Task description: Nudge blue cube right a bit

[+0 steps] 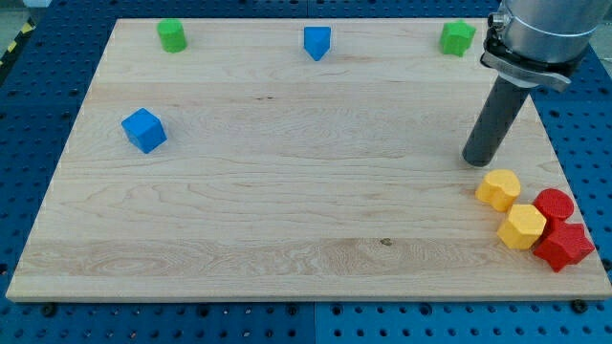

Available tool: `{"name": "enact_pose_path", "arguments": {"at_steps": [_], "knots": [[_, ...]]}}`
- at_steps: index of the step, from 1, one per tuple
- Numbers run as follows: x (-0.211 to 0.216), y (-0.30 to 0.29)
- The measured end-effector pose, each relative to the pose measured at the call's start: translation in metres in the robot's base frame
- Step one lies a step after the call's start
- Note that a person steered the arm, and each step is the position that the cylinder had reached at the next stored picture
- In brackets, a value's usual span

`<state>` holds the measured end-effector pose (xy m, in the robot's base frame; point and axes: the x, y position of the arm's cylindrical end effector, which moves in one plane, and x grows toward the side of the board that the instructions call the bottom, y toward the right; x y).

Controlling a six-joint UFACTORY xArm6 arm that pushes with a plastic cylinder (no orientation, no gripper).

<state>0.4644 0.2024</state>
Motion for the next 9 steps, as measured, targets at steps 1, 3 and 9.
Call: {"name": "enact_pose_path", "arguments": {"at_steps": [1,3,9], "knots": [[0.01,0.013],[0.036,0.023],[0.007,-0.014]]}}
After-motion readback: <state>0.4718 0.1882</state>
